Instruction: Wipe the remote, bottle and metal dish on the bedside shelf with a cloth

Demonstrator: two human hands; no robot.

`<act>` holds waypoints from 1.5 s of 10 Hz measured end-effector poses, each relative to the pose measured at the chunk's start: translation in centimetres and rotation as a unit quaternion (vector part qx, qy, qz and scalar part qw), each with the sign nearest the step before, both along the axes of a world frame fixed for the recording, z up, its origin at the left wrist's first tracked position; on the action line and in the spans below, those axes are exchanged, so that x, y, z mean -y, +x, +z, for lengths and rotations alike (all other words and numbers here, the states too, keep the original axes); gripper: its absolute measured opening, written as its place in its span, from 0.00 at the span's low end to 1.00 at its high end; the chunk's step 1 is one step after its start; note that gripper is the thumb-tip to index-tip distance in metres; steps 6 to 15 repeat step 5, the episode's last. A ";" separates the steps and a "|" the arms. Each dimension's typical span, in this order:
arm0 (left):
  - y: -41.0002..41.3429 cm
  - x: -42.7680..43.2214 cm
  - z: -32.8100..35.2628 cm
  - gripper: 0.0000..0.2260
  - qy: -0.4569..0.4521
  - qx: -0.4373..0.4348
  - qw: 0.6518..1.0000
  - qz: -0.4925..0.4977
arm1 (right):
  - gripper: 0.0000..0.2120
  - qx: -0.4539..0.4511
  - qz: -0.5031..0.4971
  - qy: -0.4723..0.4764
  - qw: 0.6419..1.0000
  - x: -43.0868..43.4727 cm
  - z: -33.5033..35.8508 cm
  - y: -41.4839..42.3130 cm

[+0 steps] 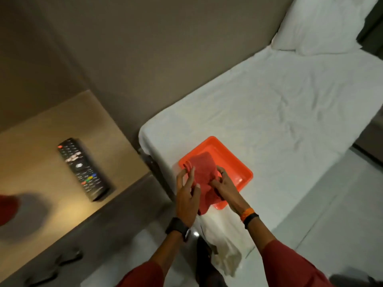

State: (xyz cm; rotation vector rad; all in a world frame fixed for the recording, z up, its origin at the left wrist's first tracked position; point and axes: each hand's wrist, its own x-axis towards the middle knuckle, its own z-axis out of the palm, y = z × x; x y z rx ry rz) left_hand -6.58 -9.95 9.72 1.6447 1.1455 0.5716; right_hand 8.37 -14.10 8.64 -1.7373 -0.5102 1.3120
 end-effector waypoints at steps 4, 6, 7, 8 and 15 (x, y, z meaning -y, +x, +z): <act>12.1 -6.0 -17.3 0.34 -0.195 -0.117 0.974 -0.020 | 0.35 0.202 0.183 -0.108 0.956 -3.1 -16.7 10.8; 13.3 -6.6 -19.1 0.28 -0.249 -0.140 0.958 0.001 | 0.40 0.321 0.215 -0.144 0.911 -3.5 -18.9 10.2; 13.3 -6.6 -19.1 0.28 -0.249 -0.140 0.958 0.001 | 0.40 0.321 0.215 -0.144 0.911 -3.5 -18.9 10.2; 13.3 -6.6 -19.1 0.28 -0.249 -0.140 0.958 0.001 | 0.40 0.321 0.215 -0.144 0.911 -3.5 -18.9 10.2; 13.3 -6.6 -19.1 0.28 -0.249 -0.140 0.958 0.001 | 0.40 0.321 0.215 -0.144 0.911 -3.5 -18.9 10.2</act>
